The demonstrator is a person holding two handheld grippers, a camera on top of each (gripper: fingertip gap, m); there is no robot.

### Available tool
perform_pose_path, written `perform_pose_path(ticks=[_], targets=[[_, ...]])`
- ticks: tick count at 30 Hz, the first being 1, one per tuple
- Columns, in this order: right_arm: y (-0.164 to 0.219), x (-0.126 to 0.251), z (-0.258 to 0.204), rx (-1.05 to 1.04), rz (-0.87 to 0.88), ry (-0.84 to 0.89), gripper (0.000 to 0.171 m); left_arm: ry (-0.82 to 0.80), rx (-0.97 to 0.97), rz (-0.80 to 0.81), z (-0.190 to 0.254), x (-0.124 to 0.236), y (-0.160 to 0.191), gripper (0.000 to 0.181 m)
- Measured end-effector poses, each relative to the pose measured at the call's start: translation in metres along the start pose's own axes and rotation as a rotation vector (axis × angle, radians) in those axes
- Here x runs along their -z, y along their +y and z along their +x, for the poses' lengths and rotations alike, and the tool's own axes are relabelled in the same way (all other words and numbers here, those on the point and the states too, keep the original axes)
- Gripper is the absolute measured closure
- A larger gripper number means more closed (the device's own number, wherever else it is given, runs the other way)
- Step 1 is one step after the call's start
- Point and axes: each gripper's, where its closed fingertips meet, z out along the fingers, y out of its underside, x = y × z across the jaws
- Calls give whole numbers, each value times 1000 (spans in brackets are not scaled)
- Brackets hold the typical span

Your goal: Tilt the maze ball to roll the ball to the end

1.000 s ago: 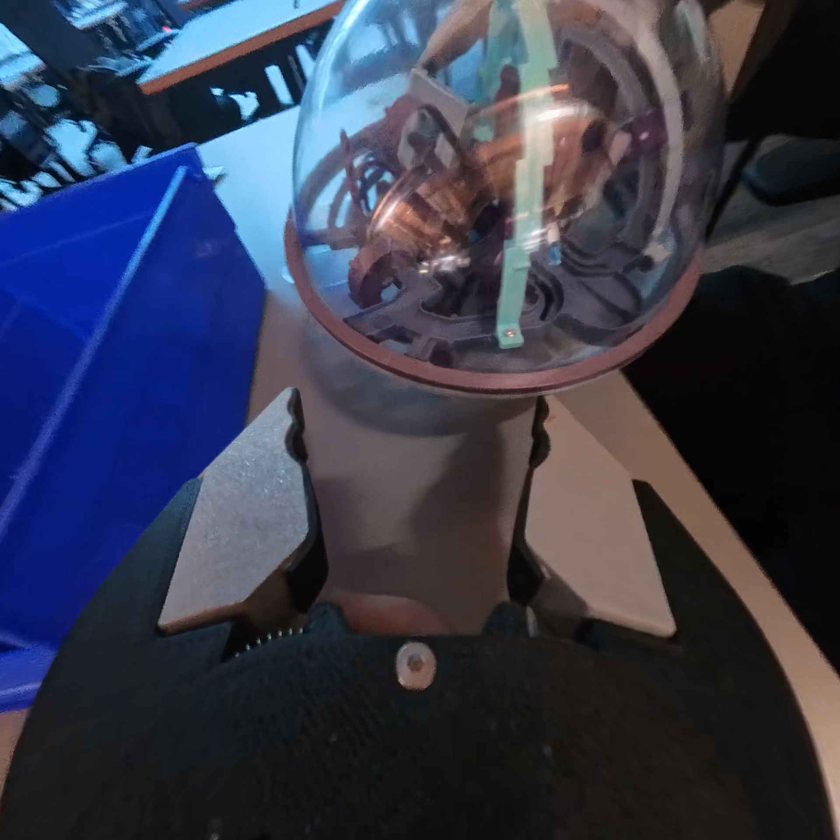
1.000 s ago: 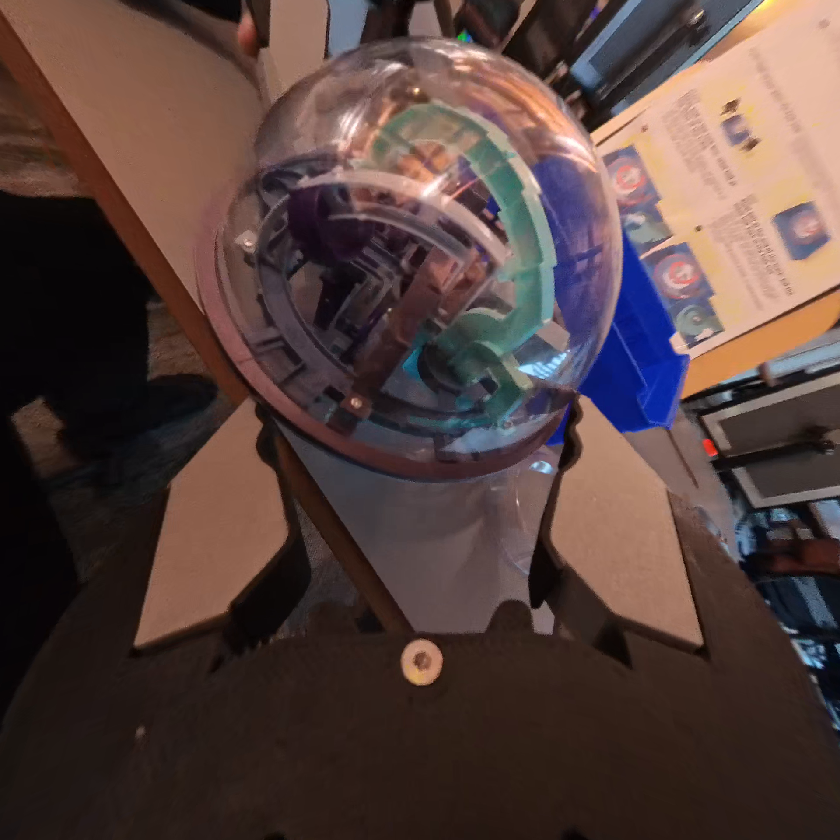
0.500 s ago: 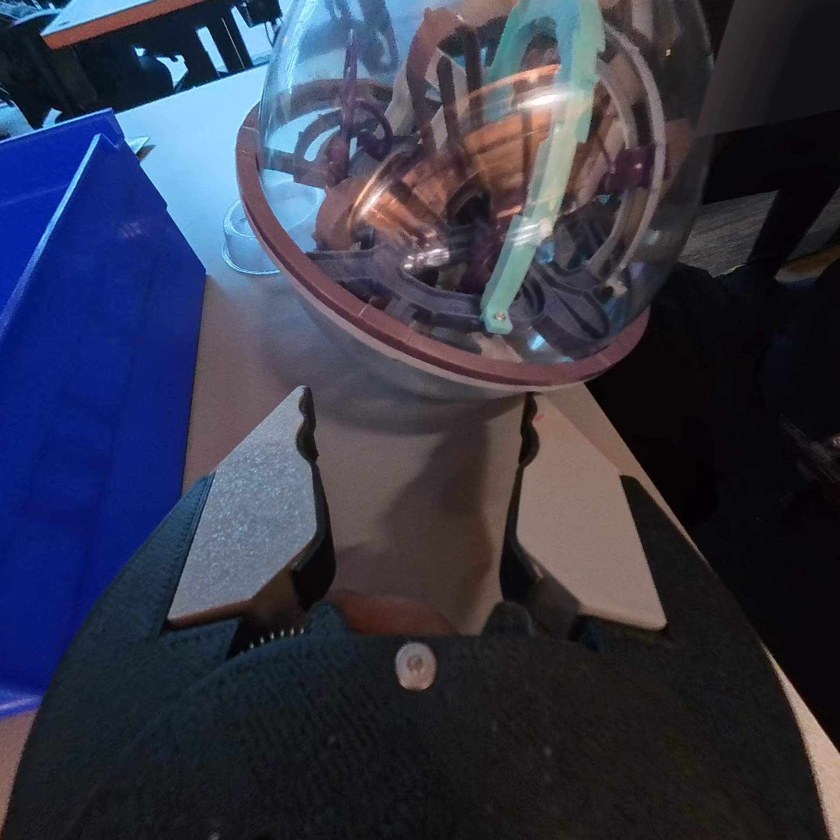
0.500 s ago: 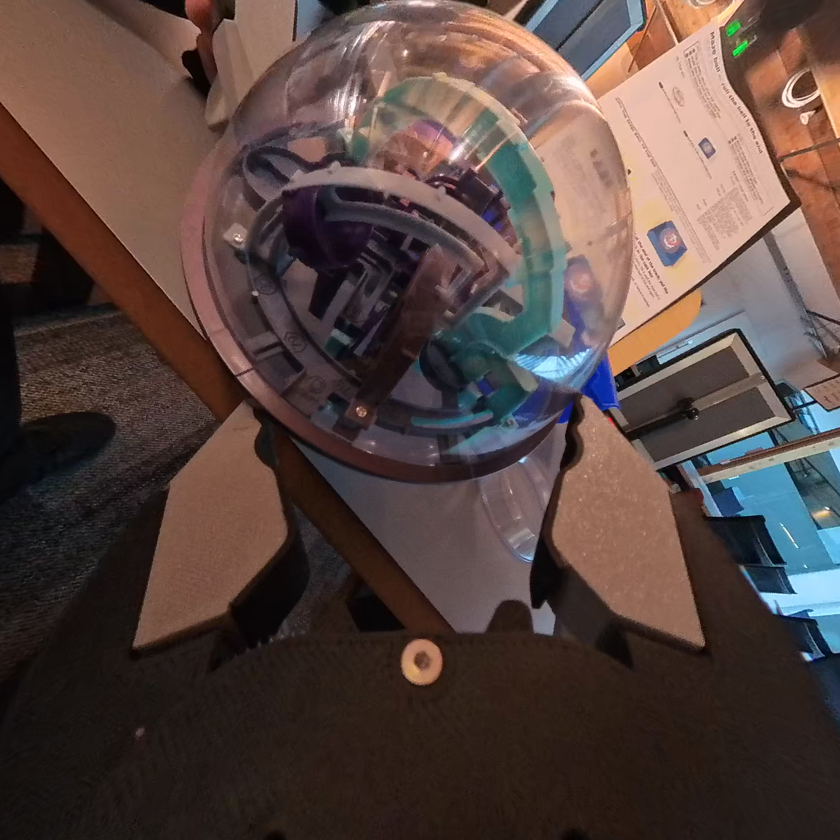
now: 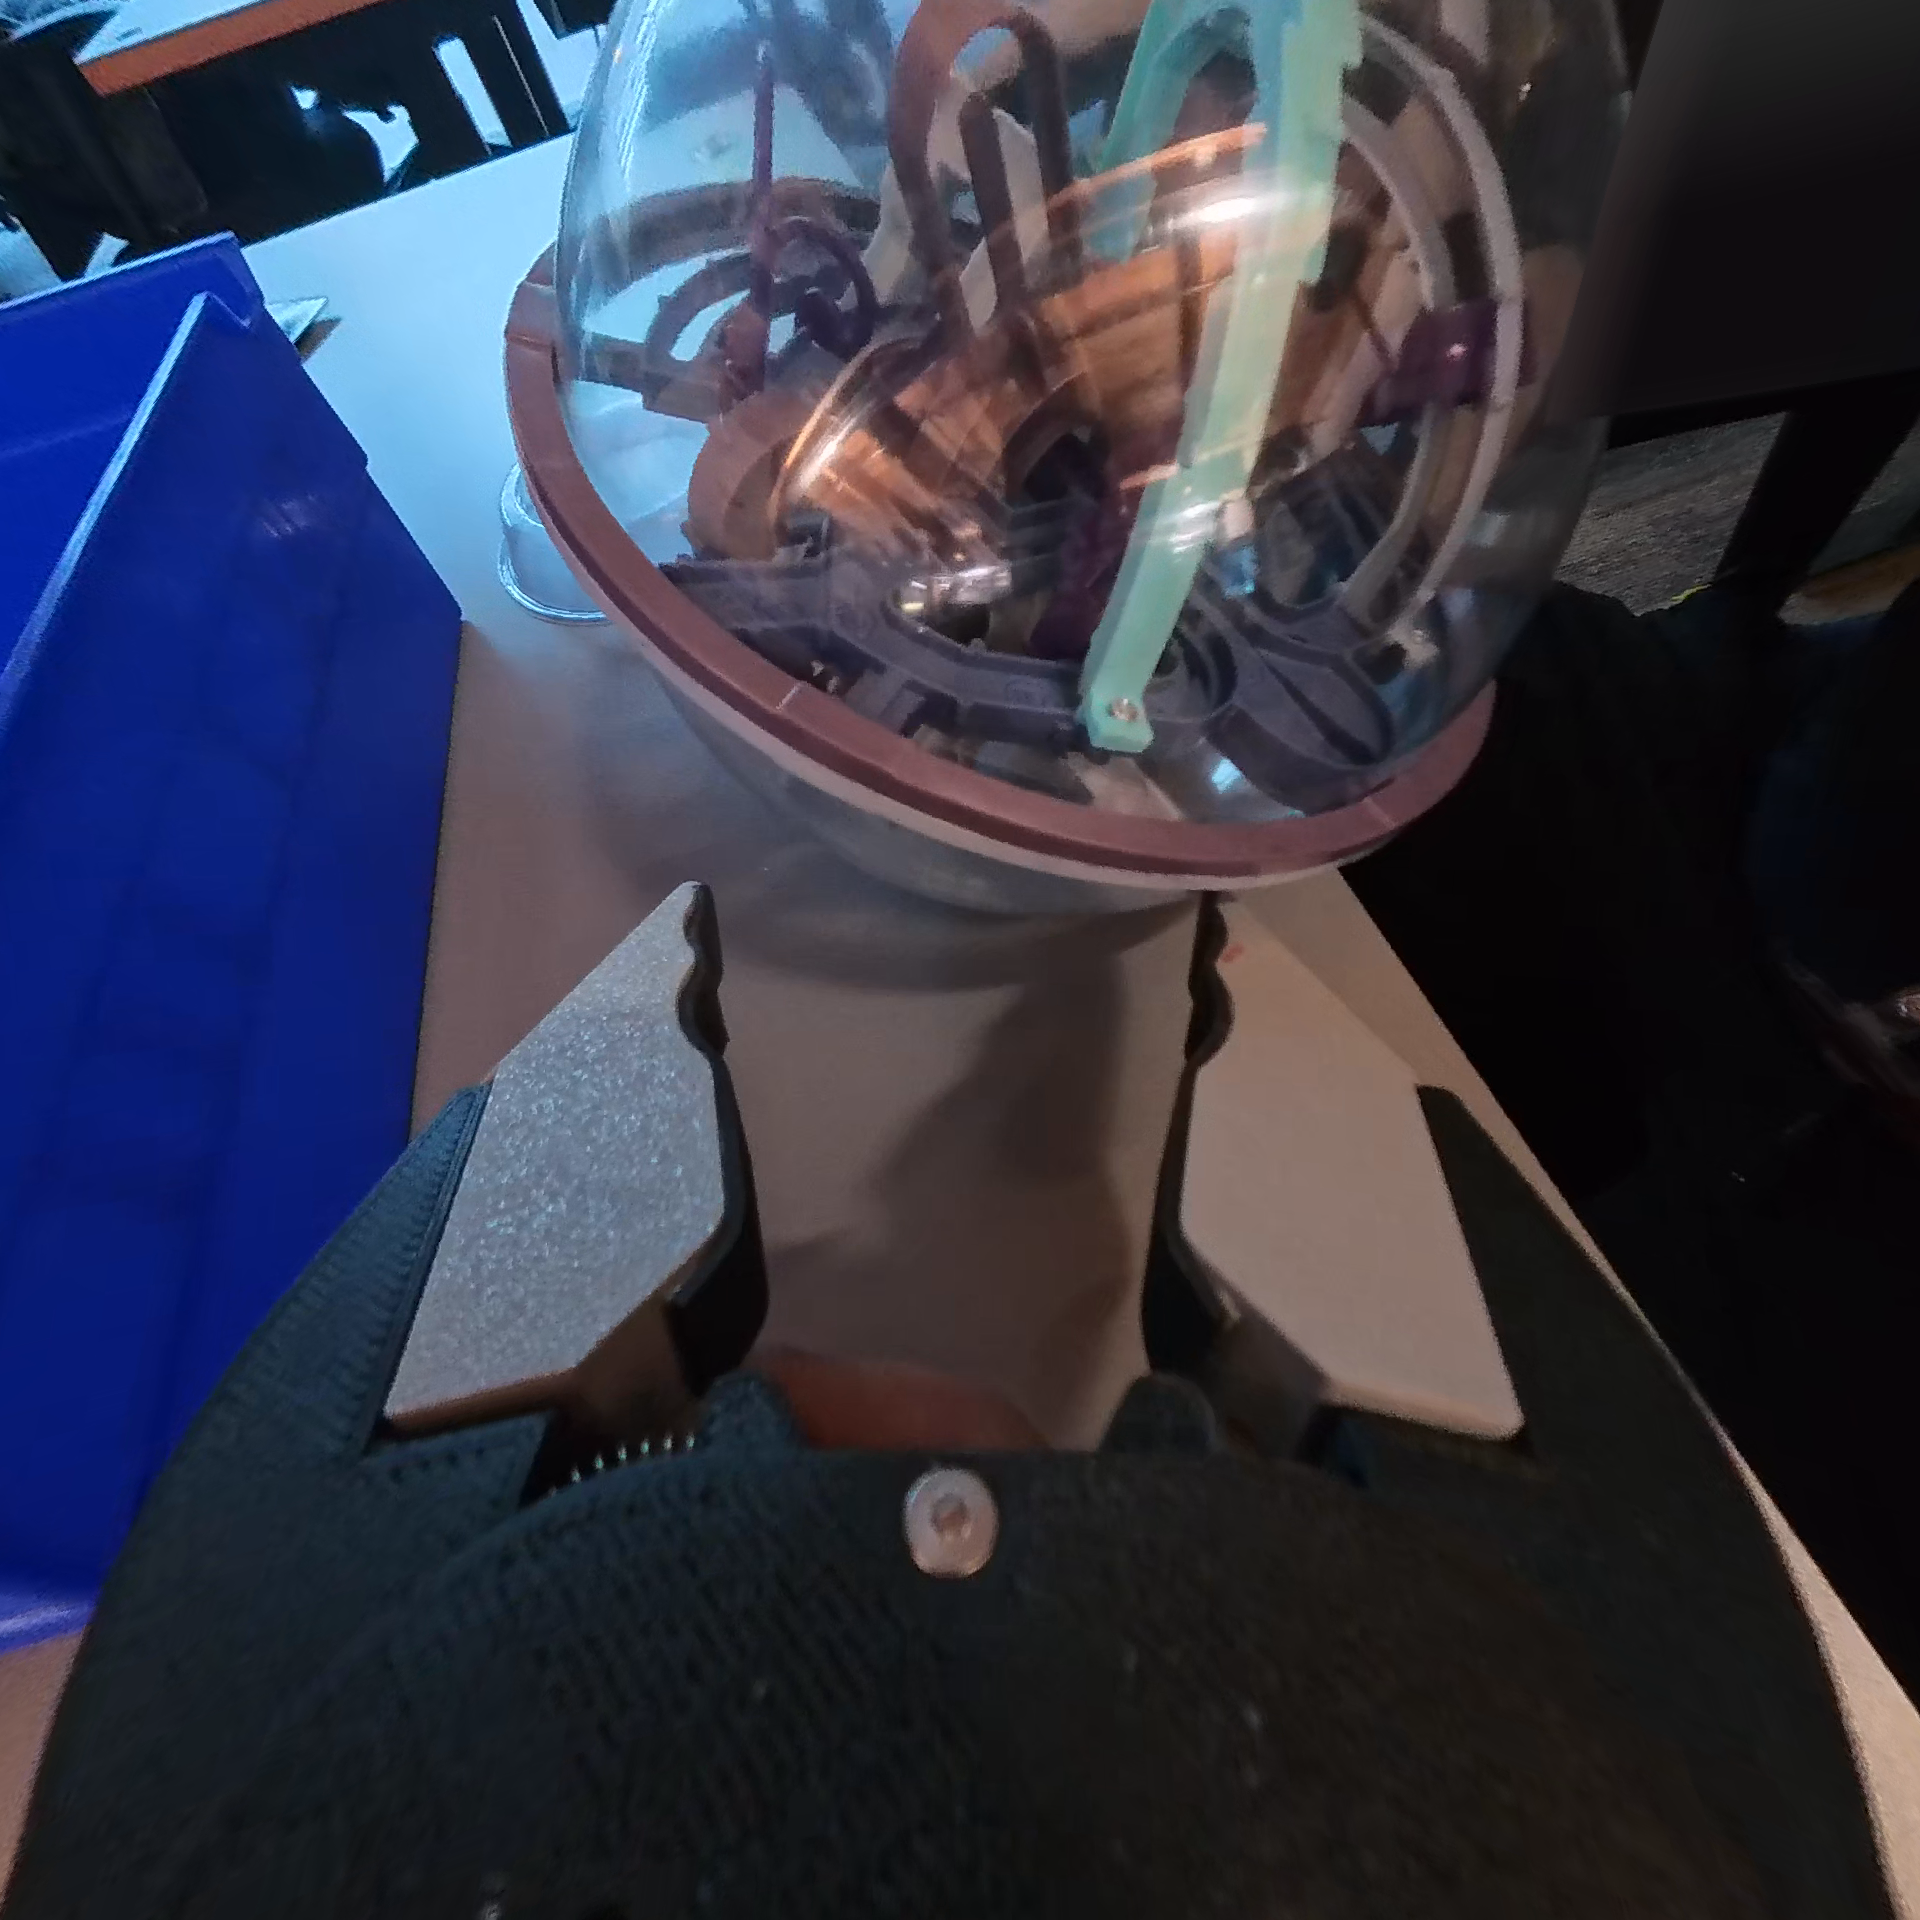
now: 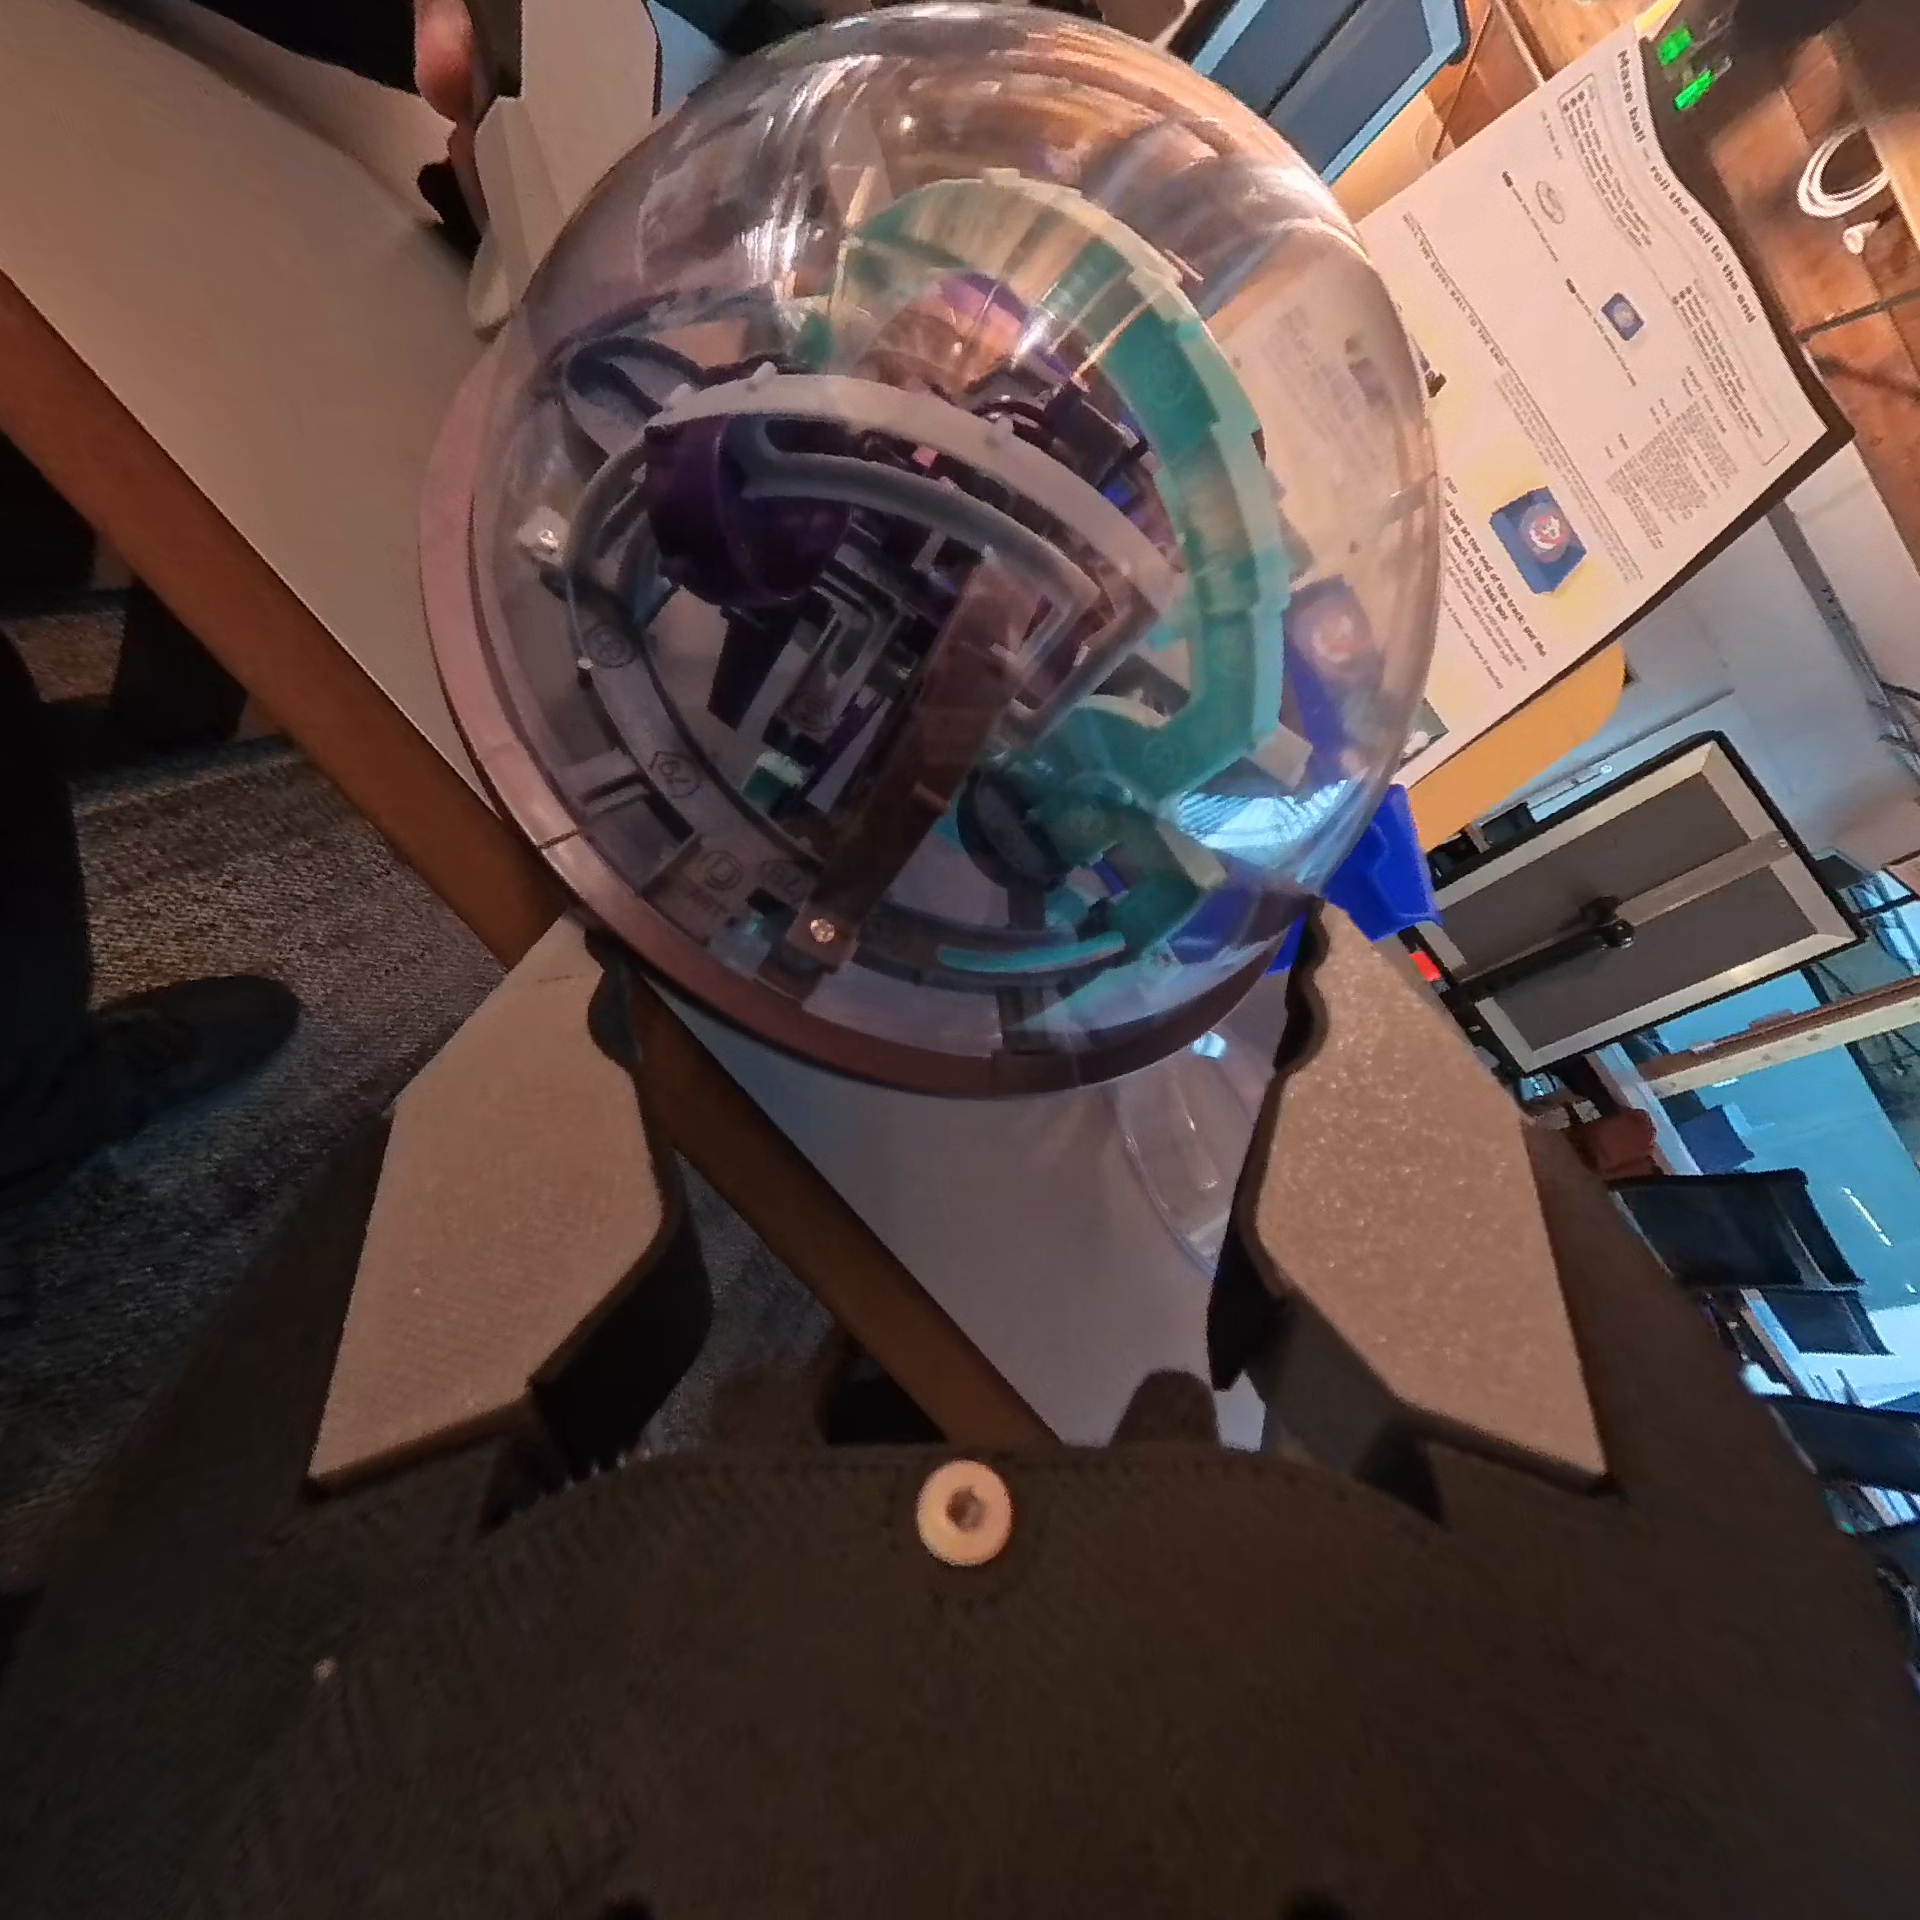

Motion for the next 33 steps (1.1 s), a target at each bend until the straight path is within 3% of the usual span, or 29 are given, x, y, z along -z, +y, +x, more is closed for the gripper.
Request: perform_pose_path(ticks=[20,24,26,33], targets=[[-2,1,-3,-9,58,39,53,4,-40,-17,5,-2,2,94],[-4,2,-5,-2,58,46,53,-7,-40,-19,3,-2,2,86],[-6,4,-6,-5,58,51,56,-27,-29,-19,-3,1,4,80],[-25,22,-11,48,114,108,77,-128,31,-10,-30,15,12,87]])
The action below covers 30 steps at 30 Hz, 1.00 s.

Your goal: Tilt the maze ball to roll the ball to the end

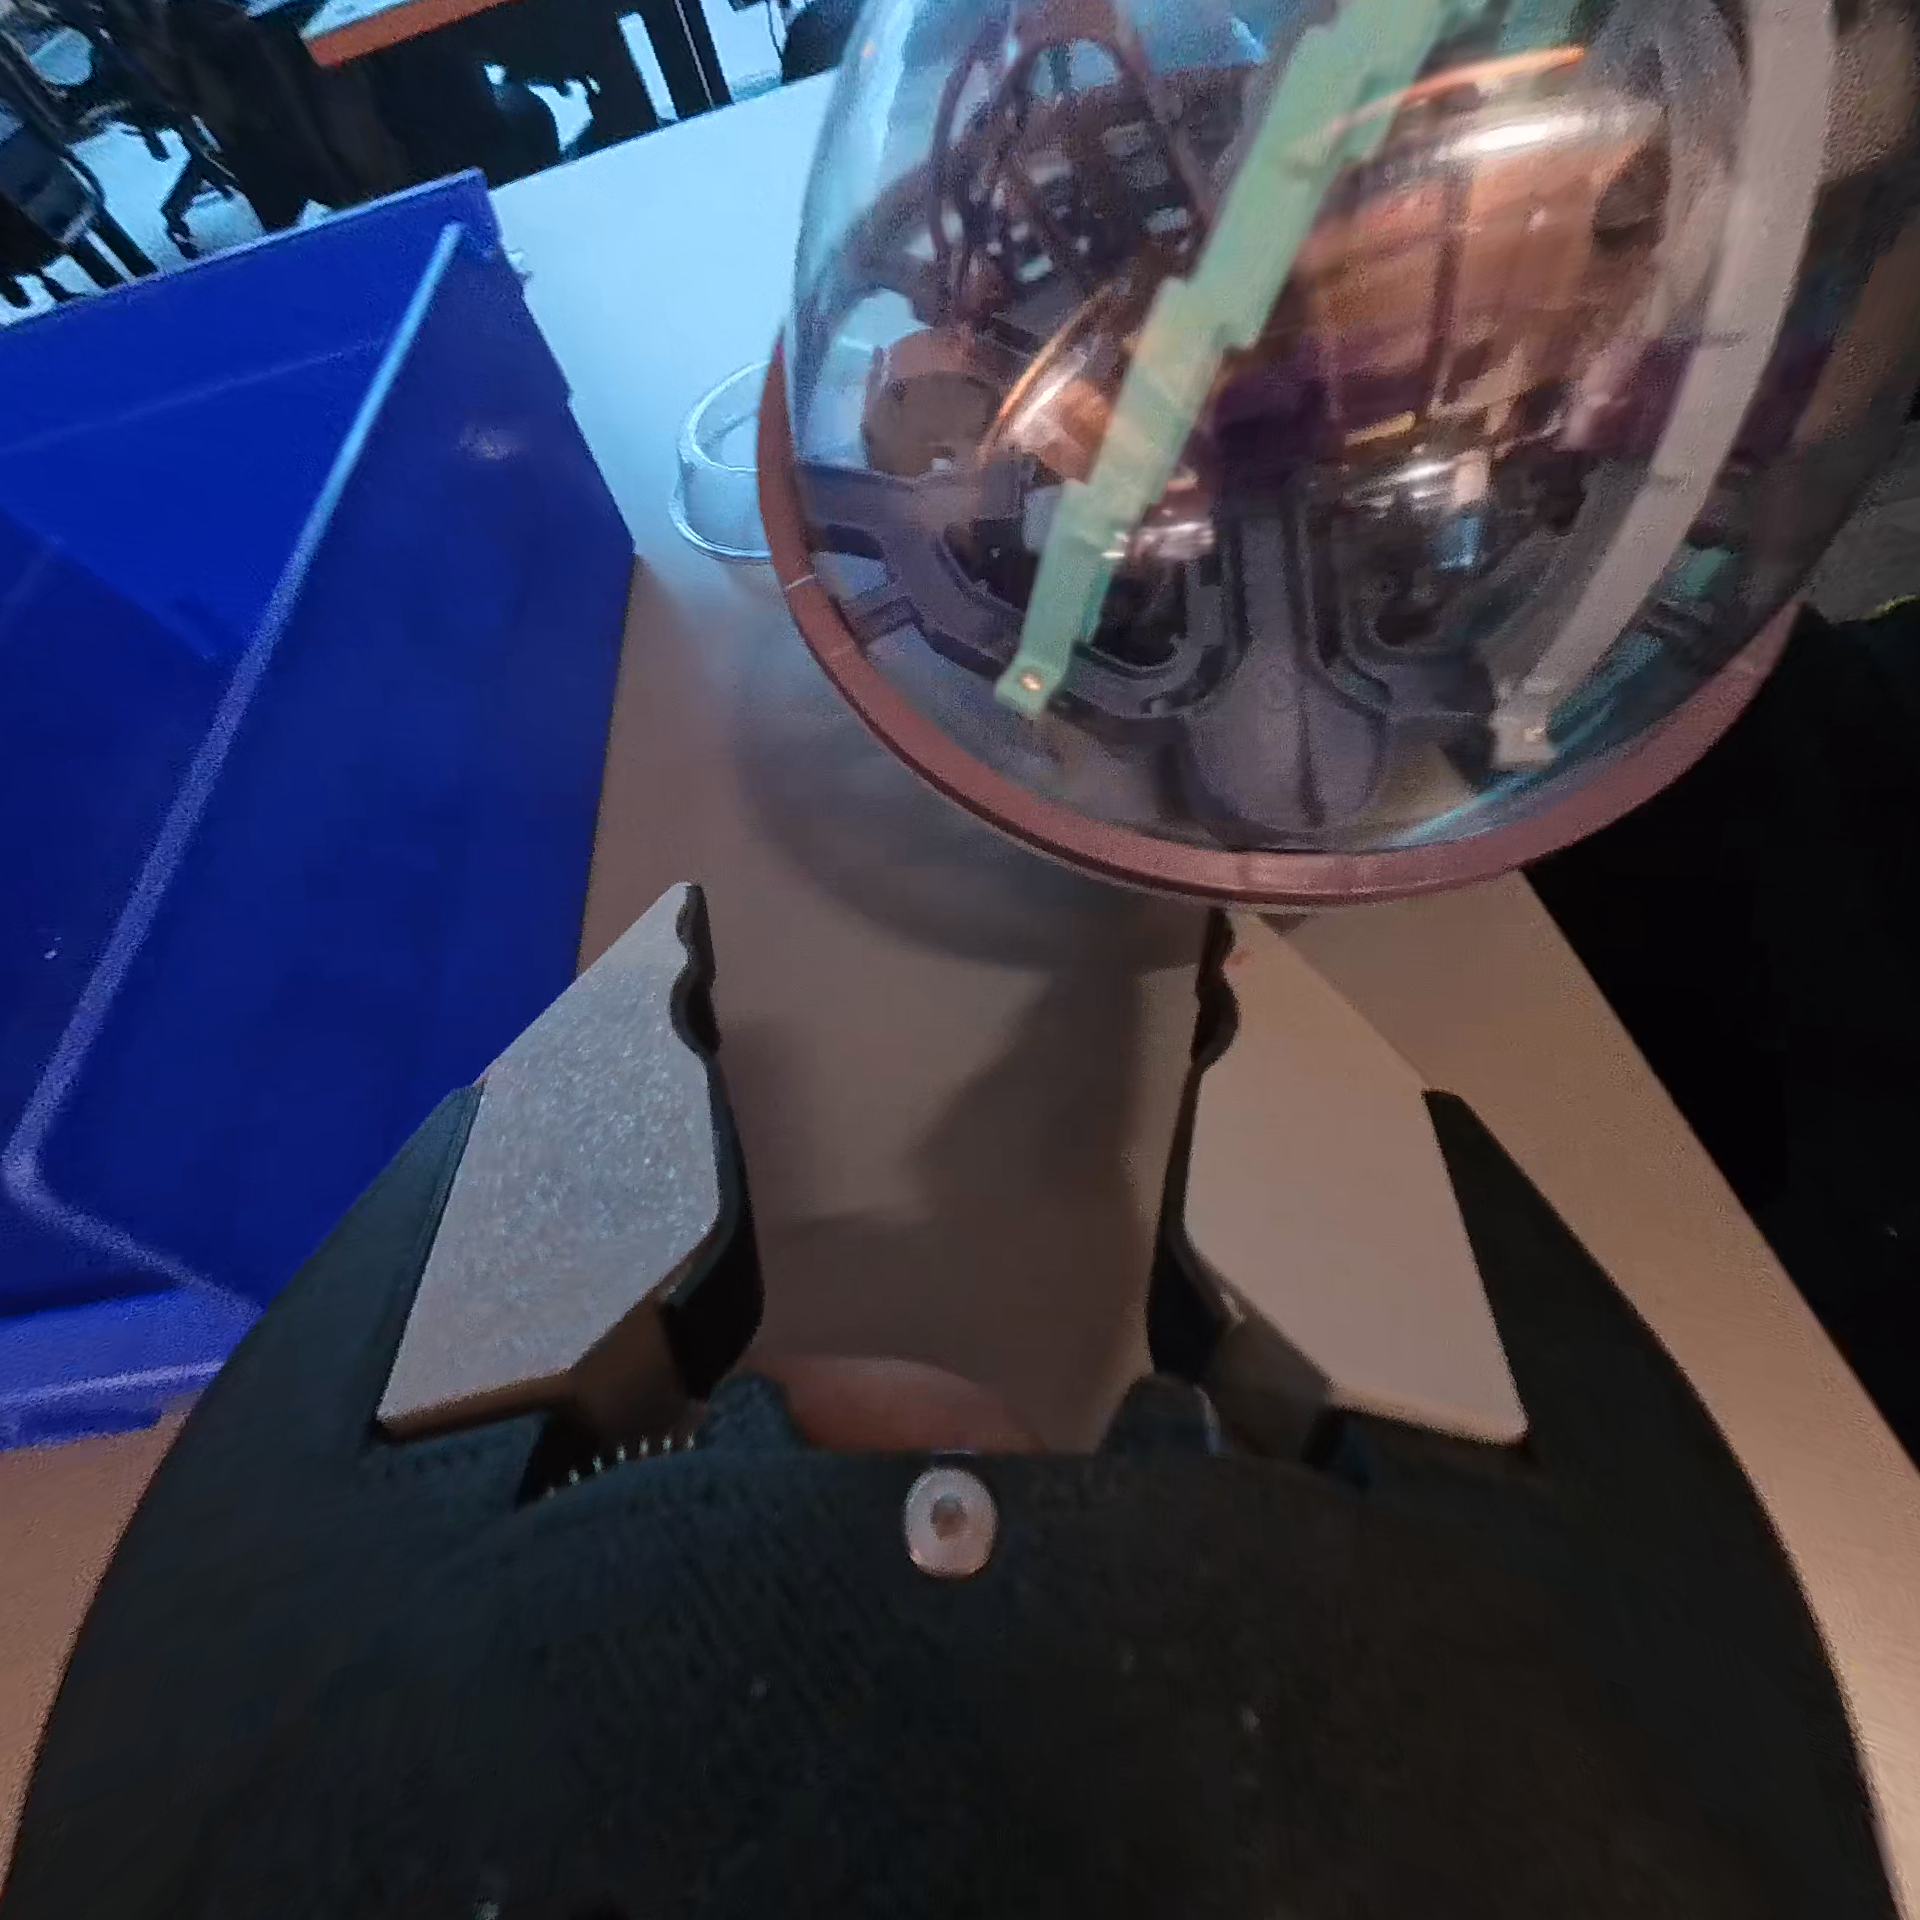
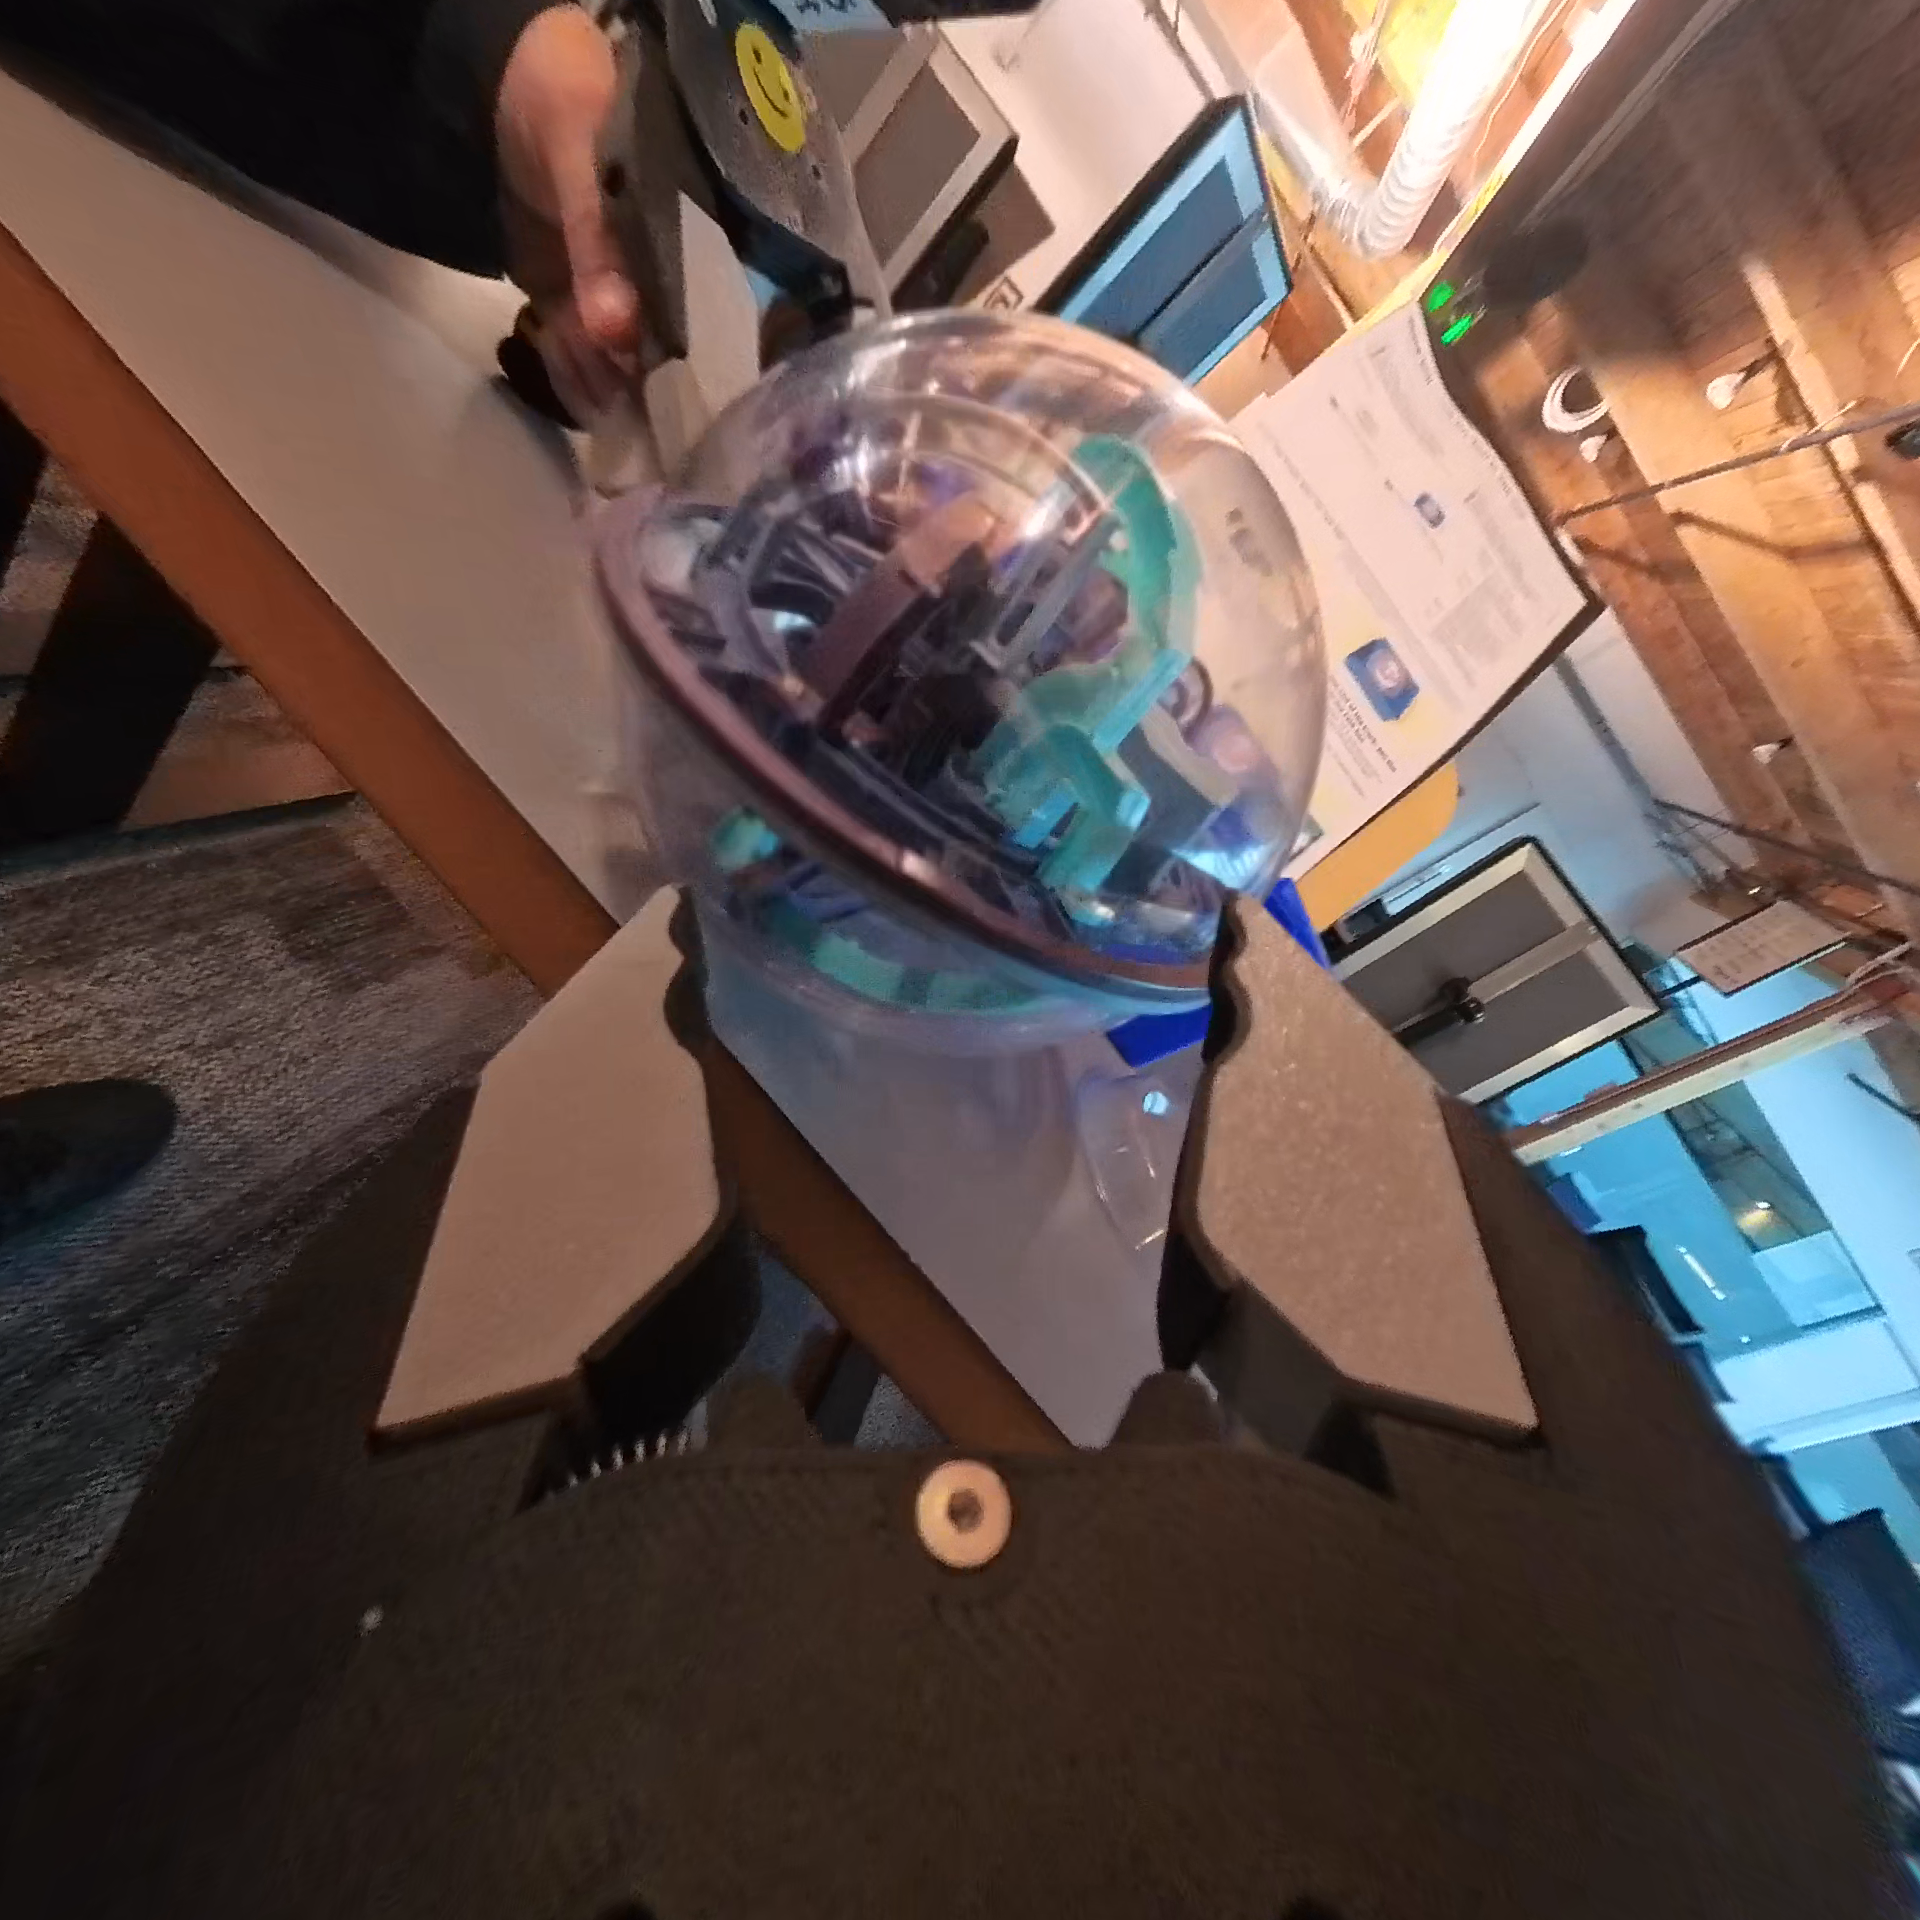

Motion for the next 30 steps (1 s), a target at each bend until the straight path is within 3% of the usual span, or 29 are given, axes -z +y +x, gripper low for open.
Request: perform_pose_path(ticks=[4,6,8,12,16,19,21,22,24,26,28,30], targets=[[-12,10,-8,26,51,-7,90,-19,12,27,-5,4,-2,95],[-21,17,-18,18,100,-50,115,-7,18,45,-4,5,-4,96],[-28,22,-26,45,143,-57,125,40,17,91,4,7,-11,108],[-25,22,-43,134,139,-97,167,153,-4,156,30,7,-25,124],[-20,20,-43,125,116,-111,155,197,-31,99,44,-2,-22,115],[-29,36,-23,134,184,-70,171,217,-46,133,55,-7,-32,110],[-35,52,12,28,246,21,171,248,-81,117,68,-11,-33,113],[-25,57,40,-57,225,133,171,255,-98,112,73,-14,-34,113],[31,56,85,-233,-2,309,171,262,-124,103,80,-20,-36,111],[75,44,67,-458,-221,110,171,234,-138,109,81,-27,-41,111],[78,38,64,-670,-209,21,171,152,-127,80,71,-37,-41,89],[70,33,73,-763,-143,-24,171,135,-116,51,68,-42,-39,83]])
